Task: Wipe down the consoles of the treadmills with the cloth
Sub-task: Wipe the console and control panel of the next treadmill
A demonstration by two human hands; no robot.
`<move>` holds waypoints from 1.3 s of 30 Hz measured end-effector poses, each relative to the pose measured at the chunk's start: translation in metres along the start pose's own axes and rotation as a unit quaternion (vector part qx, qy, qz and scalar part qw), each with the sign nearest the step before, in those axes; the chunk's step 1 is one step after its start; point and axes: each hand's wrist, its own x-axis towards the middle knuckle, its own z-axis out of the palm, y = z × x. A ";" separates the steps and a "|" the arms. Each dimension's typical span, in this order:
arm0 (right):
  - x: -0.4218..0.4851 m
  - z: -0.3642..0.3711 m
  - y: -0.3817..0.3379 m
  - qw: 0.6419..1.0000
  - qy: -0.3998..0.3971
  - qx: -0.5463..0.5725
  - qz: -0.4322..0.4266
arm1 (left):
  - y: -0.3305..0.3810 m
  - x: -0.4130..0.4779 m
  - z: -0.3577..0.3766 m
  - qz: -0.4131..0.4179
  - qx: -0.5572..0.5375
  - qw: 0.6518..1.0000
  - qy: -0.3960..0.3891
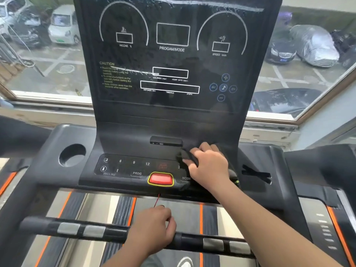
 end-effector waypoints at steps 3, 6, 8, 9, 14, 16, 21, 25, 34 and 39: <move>-0.021 -0.002 0.002 1.000 0.001 0.009 -0.024 | 0.000 0.000 -0.002 -0.001 0.002 1.000 0.001; -0.049 0.008 0.002 0.998 0.023 0.024 -0.061 | 0.002 0.000 -0.004 0.001 -0.015 1.000 0.009; -0.068 0.014 0.005 0.995 0.039 0.050 -0.075 | 0.002 0.001 -0.004 0.005 -0.015 1.000 0.013; -0.077 0.014 0.007 0.994 0.032 0.064 -0.079 | 0.003 0.001 -0.004 0.007 -0.013 1.000 0.013; -0.117 -0.004 0.014 0.965 -0.070 0.252 -0.032 | 0.002 -0.002 0.000 0.014 -0.052 0.998 0.035; -0.123 -0.024 0.016 0.899 -0.098 0.423 0.057 | 0.013 -0.002 -0.010 0.024 -0.134 0.989 0.051; -0.116 -0.080 0.023 0.668 -0.147 0.717 0.135 | 0.063 0.010 -0.061 -0.002 -0.407 0.910 0.083; -0.111 -0.102 0.038 0.589 -0.162 0.781 0.134 | 0.089 0.020 -0.095 0.033 -0.447 0.894 -0.013; -0.044 -0.103 0.083 0.736 0.090 0.608 0.285 | 0.121 0.061 -0.135 -0.145 -0.565 0.812 0.022; 0.010 -0.103 0.106 0.799 0.064 0.529 0.279 | 0.142 0.095 -0.206 -0.065 -0.505 0.822 0.255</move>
